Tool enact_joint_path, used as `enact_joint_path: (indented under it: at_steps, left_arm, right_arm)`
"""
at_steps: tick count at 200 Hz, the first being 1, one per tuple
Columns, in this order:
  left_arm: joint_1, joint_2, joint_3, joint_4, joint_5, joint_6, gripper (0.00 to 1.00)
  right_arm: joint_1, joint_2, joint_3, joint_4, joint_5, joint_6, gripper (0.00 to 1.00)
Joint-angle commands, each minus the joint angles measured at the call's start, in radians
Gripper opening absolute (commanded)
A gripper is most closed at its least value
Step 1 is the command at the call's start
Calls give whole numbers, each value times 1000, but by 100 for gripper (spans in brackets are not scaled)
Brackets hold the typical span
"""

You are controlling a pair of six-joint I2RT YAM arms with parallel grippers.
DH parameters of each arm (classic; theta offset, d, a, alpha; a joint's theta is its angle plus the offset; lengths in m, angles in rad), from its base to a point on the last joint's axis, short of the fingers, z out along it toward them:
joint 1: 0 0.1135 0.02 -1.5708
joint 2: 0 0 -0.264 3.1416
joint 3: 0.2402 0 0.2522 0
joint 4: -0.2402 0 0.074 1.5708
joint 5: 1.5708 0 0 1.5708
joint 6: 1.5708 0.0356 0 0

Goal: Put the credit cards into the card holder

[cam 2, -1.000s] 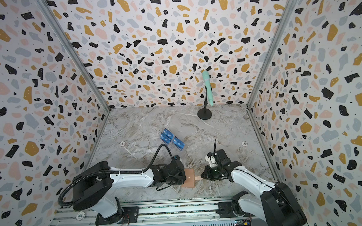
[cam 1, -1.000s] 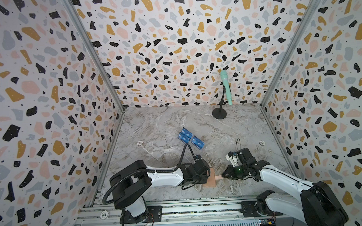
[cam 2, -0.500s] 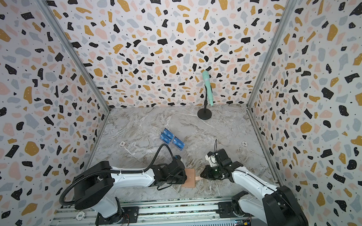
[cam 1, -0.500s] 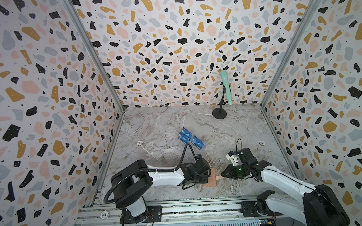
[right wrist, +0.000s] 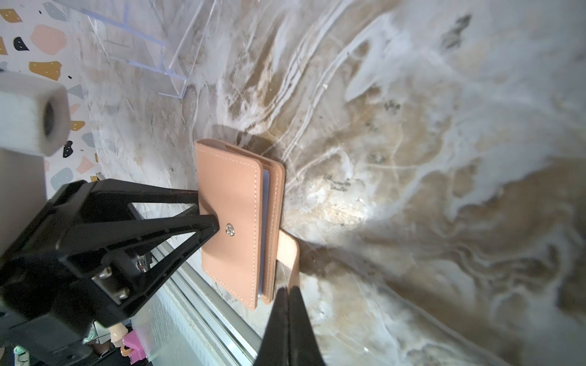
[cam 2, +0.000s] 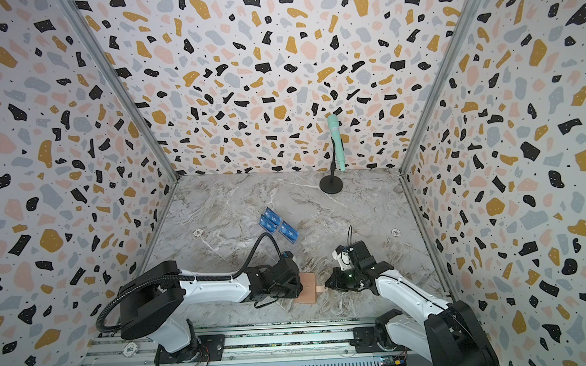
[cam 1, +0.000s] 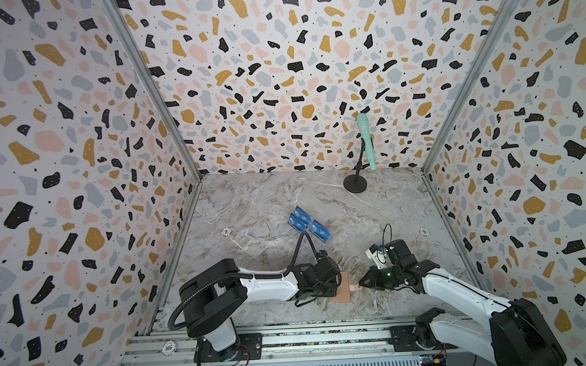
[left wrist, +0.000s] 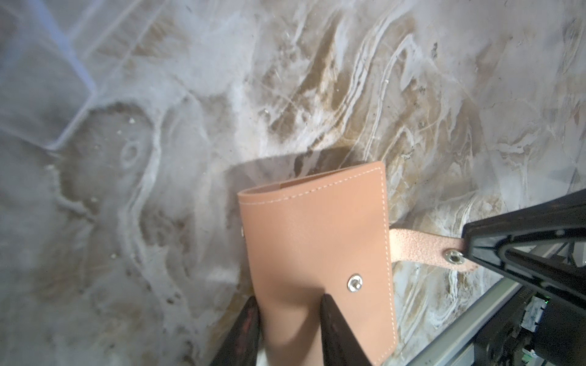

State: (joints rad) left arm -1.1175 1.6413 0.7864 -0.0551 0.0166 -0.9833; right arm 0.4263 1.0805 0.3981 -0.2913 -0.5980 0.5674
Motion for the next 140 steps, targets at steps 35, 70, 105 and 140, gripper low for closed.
enact_joint_path:
  at_steps: [35,70,105,140]
  left_arm:
    - [-6,41,-16,-71,6,11,34]
    - [-8,41,-18,-66,8,9,34]
    - [-9,40,-19,-65,2,9,34]
    - [-8,36,-21,-65,-3,9,34]
  right_arm:
    - [-3,-7,10,5,-29,-2,0]
    - [-3,-6,7,43,-52,28,0]
    - [-2,13,-25,188,-111,132,0]
    - [-2,69,-25,292,-132,178,0]
